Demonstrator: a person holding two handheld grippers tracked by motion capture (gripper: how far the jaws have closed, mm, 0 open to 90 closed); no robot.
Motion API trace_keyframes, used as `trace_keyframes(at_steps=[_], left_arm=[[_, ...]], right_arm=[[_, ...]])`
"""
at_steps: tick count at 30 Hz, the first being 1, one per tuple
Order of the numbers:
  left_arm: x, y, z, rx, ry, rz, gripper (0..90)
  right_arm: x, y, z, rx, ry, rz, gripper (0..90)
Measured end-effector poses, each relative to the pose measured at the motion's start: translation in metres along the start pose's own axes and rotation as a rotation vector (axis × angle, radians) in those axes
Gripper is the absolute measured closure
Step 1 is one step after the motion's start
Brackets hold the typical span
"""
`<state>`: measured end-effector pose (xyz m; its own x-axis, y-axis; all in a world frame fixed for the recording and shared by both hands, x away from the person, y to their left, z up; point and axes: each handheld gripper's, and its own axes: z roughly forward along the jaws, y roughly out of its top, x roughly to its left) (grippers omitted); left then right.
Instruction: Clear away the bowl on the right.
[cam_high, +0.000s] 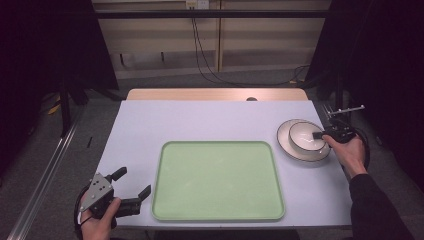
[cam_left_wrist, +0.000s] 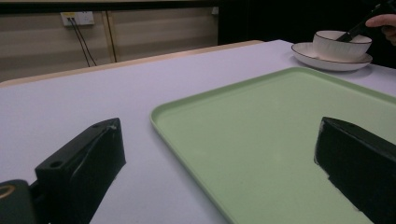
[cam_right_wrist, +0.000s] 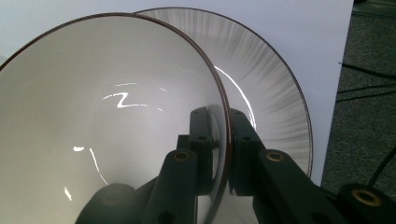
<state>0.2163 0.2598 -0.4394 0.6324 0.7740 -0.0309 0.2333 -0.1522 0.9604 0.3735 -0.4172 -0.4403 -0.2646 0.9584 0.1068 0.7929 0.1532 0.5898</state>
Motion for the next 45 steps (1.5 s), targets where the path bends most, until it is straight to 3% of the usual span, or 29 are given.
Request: trace_keyframes(at_steps=[21,45], left_arm=[[-0.0003,0.0002,0.0001,0.002,0.007,-0.001,1.5],[-0.0014,0.0006,0.0003,0.002,0.010,0.007,1.3]], right_arm=[[-0.0012,0.0006,-0.0011,0.015,0.028,0.051,83.5],[-0.0028,0.0001,-0.0060,-0.029,0.035,0.101,83.1]])
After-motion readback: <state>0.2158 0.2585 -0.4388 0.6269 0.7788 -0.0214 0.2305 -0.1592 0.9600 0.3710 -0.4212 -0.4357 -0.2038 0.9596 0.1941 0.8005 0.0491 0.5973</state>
